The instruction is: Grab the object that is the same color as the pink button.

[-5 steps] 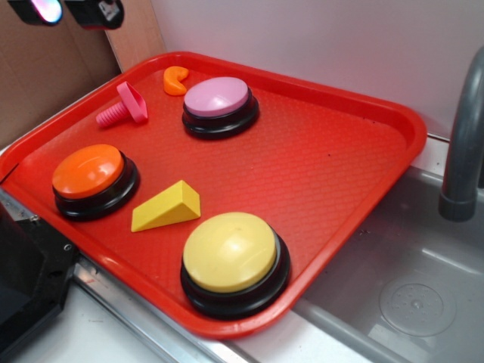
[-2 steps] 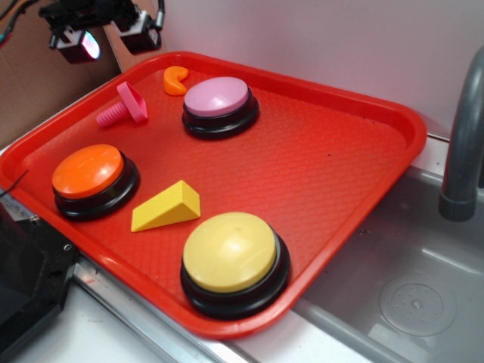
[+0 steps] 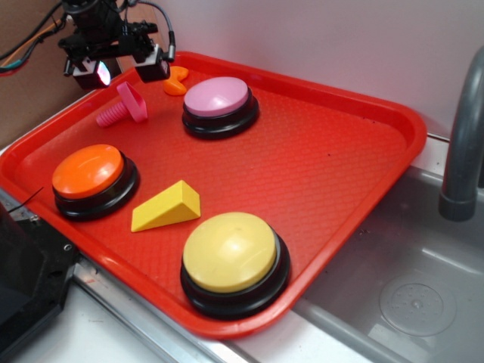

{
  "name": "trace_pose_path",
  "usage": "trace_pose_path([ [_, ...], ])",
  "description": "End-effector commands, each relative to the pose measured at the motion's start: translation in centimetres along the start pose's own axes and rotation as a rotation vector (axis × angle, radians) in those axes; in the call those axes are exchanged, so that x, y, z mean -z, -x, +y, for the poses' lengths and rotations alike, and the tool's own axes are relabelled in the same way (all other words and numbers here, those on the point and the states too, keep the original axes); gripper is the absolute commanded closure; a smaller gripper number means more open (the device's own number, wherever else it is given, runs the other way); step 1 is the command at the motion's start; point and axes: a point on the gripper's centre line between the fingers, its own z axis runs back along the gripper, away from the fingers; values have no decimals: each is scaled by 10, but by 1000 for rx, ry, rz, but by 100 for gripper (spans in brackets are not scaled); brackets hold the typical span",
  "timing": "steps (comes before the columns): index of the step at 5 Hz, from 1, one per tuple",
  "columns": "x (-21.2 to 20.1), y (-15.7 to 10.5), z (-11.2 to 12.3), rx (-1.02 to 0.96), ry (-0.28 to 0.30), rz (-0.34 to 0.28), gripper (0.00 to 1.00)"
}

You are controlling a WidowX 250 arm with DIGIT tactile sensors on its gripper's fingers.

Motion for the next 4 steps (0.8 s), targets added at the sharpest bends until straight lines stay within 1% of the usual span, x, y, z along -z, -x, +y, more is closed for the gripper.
trace_pose_path([
  [1,8,2,11,-11,-1,44,100],
  [2,11,1,9,-34,-15,61,100],
  [3,13,-1,10,-26,-22,54,100],
  [4,1,-7,5,-3,-10,43,100],
])
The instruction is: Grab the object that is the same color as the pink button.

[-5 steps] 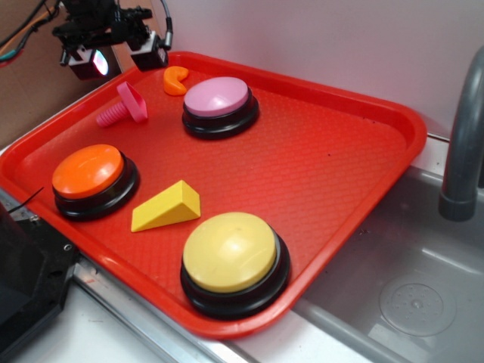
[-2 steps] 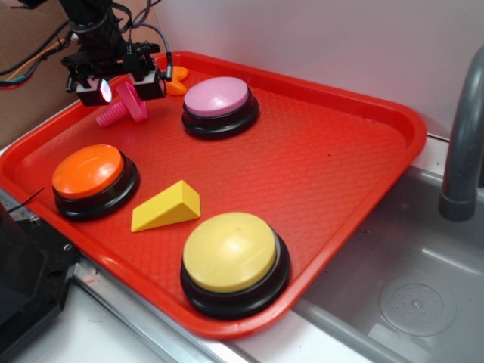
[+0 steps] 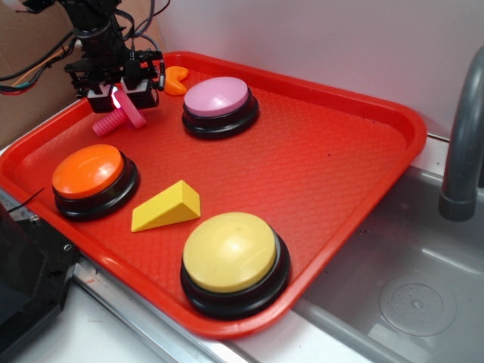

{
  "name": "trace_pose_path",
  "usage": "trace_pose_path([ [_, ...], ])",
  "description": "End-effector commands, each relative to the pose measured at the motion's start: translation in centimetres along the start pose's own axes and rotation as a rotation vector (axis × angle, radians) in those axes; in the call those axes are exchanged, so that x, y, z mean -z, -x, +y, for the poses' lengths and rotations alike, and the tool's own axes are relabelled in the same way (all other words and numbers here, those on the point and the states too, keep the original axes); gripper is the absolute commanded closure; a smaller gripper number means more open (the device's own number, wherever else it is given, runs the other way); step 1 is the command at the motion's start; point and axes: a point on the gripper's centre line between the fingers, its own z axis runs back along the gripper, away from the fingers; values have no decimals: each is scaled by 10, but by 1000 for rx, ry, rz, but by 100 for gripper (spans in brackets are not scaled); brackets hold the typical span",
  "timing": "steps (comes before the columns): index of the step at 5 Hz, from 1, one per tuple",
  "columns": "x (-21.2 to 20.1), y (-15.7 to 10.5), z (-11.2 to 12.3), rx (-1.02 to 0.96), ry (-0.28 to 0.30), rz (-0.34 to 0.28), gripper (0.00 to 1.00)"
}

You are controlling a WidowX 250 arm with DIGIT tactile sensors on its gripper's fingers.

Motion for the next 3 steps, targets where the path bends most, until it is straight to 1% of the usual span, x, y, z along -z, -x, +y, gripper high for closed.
trace_pose_path([
  [1,-44,-17,-3,55,50,-77,100],
  [2,-69,-10,-15,96,39,-110,100],
  [3,-90,4,-36,207,68,-56,100],
])
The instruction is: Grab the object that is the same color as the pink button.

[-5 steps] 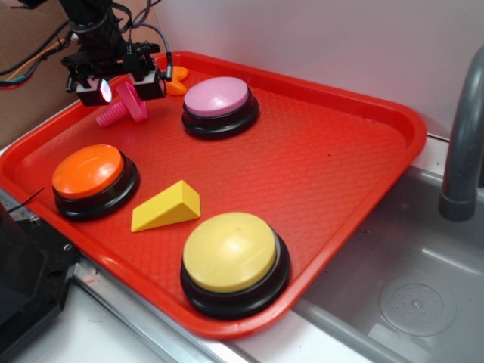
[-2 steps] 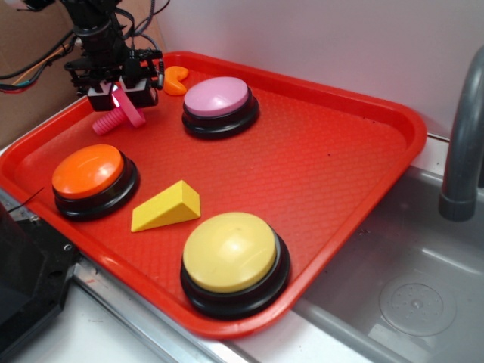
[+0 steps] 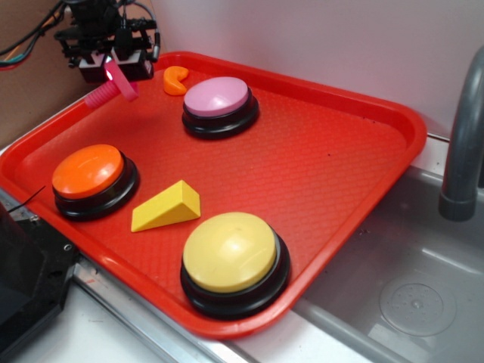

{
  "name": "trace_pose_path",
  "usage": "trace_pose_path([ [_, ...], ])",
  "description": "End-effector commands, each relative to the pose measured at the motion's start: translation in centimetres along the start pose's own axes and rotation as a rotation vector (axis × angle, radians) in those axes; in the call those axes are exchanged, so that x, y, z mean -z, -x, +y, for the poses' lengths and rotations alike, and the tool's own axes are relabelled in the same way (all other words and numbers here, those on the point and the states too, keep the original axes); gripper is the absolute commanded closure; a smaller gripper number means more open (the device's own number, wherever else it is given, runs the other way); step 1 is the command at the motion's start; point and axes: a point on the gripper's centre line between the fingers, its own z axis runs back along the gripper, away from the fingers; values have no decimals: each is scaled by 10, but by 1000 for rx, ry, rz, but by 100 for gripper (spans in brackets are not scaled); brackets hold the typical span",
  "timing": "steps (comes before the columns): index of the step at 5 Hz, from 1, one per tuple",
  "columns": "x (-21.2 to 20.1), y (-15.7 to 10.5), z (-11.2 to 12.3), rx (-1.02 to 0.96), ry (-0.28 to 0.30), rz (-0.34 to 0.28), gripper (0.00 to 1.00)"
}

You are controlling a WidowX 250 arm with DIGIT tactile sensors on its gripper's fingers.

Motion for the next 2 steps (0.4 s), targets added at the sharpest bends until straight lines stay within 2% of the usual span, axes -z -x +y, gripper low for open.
trace_pose_path([
  [1,-55,15,-48,243,67,35,100],
  [2,-84,35,-67,336,132,70,100],
])
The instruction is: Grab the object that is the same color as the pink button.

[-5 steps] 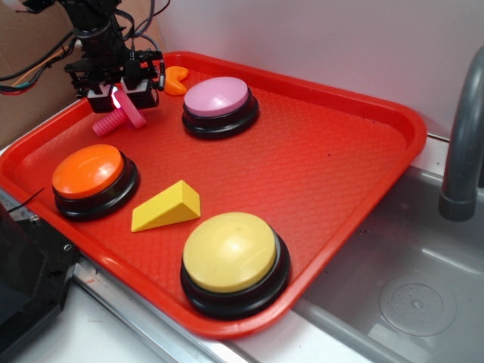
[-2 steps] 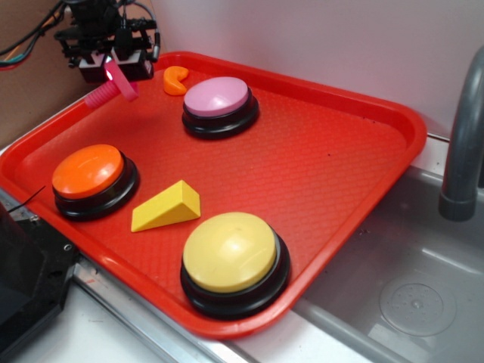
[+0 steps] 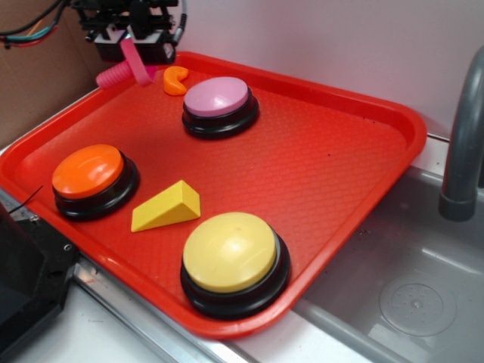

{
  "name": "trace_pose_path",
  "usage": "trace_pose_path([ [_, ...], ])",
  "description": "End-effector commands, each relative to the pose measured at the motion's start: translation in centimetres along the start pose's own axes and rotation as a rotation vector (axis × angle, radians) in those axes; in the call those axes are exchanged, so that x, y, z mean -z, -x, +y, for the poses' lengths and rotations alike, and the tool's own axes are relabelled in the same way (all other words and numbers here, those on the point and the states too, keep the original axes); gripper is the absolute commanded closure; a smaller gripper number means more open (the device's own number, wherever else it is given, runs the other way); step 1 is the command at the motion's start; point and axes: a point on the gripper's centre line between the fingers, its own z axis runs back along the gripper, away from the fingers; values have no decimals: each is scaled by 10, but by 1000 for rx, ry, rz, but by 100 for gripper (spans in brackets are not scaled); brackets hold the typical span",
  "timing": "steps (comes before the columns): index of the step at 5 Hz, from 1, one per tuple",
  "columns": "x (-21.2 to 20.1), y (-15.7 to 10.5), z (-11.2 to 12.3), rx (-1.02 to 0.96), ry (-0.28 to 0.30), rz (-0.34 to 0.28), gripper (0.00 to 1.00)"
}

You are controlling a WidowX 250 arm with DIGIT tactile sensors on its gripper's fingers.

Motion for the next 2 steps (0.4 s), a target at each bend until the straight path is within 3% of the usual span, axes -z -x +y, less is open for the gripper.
trace_pose_path([
  [1,-70,26,-37,198,115,-44,100],
  [2,-81,42,-49,276,169,-13,100],
])
